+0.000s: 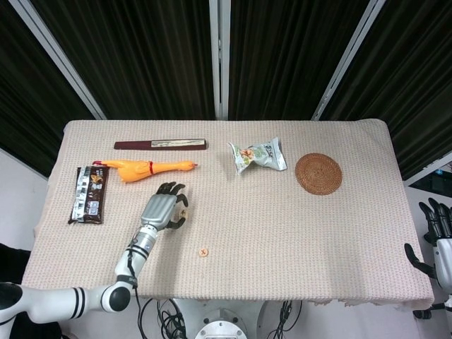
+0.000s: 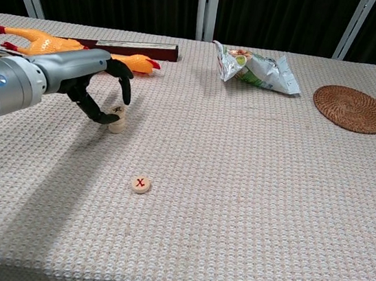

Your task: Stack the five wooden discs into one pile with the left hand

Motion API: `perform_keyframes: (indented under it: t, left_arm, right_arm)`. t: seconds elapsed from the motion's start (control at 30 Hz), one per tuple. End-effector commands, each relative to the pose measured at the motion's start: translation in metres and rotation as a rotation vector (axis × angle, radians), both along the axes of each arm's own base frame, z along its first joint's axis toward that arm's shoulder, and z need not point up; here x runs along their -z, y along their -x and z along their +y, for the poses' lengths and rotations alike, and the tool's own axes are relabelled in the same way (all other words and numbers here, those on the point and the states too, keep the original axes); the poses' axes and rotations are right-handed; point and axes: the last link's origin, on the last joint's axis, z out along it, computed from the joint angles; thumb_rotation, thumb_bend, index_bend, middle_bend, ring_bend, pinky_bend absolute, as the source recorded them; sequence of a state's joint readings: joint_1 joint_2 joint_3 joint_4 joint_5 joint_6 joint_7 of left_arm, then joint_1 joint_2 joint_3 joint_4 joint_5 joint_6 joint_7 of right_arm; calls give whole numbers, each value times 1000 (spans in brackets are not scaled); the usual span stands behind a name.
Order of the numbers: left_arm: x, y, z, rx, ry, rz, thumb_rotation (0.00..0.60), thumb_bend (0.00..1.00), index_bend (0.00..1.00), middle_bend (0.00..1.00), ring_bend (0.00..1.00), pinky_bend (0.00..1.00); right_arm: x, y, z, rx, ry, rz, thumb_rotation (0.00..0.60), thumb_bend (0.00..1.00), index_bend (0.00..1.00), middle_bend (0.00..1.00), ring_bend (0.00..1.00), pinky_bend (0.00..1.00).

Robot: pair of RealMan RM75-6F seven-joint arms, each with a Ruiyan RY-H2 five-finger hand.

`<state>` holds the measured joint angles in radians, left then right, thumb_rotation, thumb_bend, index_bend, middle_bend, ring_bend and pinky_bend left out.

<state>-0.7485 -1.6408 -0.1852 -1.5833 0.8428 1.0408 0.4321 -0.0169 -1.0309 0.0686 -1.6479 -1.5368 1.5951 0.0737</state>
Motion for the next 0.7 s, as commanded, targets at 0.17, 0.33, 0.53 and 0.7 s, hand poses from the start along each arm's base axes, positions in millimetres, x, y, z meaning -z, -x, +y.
perform_keyframes:
  t: [0.17, 0.33, 0.53, 0.7]
  left_arm:
    - [-2, 1, -2, 2, 4, -1, 600, 308, 373, 100, 0, 0]
    - [-8, 1, -5, 5, -1, -5, 600, 308, 370, 96, 0, 0]
    - [-18, 3, -12, 15, -18, 5, 600, 308, 365, 89, 0, 0]
    - [-17, 4, -12, 18, 1, 7, 600, 326, 338, 64, 0, 0]
  right_arm:
    - [0, 0, 0, 0, -2, 1, 600, 280, 0, 0, 0, 0]
    - [0, 0, 0, -2, 2, -1, 600, 281, 0, 0, 0, 0]
    - [1, 0, -1, 2, -7, 0, 600, 281, 0, 0, 0, 0]
    - [1, -1, 0, -4, -5, -1, 600, 281, 0, 0, 0, 0]
